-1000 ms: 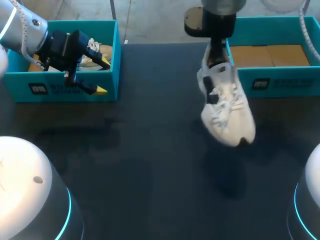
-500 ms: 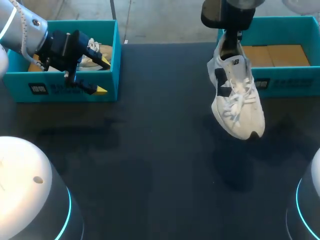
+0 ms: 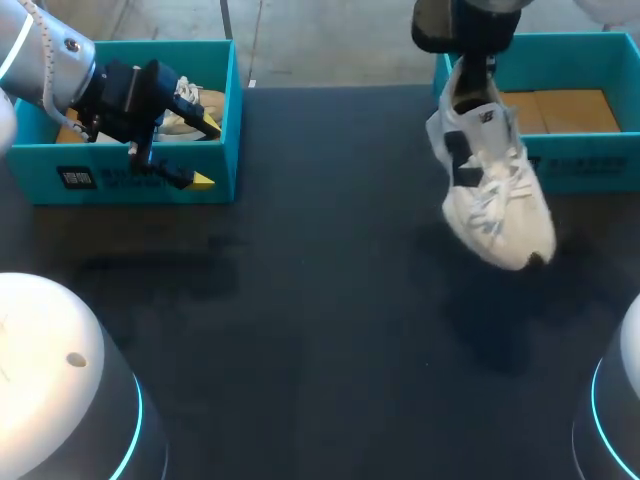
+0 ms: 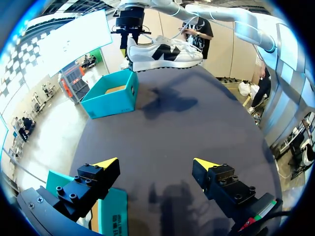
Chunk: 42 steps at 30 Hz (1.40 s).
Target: Take the shoe out of the shoebox, open the shoe tongue, remove and reinsert the insole, then place the shoe into the shoebox
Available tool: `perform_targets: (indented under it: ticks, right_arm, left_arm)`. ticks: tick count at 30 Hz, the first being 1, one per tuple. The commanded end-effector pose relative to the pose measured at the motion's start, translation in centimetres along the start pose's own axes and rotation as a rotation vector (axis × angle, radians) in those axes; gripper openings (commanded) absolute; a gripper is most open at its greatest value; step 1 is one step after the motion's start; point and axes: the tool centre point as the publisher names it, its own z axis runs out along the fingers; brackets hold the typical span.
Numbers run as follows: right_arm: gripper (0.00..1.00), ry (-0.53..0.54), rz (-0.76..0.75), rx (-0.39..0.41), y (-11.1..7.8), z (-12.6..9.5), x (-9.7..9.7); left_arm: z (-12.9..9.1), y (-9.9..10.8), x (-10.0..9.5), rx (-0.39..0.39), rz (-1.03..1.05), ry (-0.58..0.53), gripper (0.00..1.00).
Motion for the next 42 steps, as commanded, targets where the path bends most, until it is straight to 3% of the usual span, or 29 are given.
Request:
perform_targets:
  ticks: [1,13,24,42]
  right_arm:
    - [0.00,0.013,-0.023,-0.023,-2.1,-0.3,-1.7]
    - [0.00,0.071,-0.030,0.058,-8.8,1.9,-6.3]
    - [0.00,0.092,-0.056,0.074,-12.8,3.7,-8.7]
    - [0.00,0.098,-0.076,0.096,-13.1,4.3,-8.5]
  left_arm:
    - [0.0,0.0,0.0,-0.003,0.000,0.000,1.00]
    - [0.0,0.0,0.0,-0.003,0.000,0.000,1.00]
    - [0.0,0.0,0.0,-0.003,0.000,0.000,1.00]
    - [0.0,0.0,0.0,-0.003,0.000,0.000,1.00]
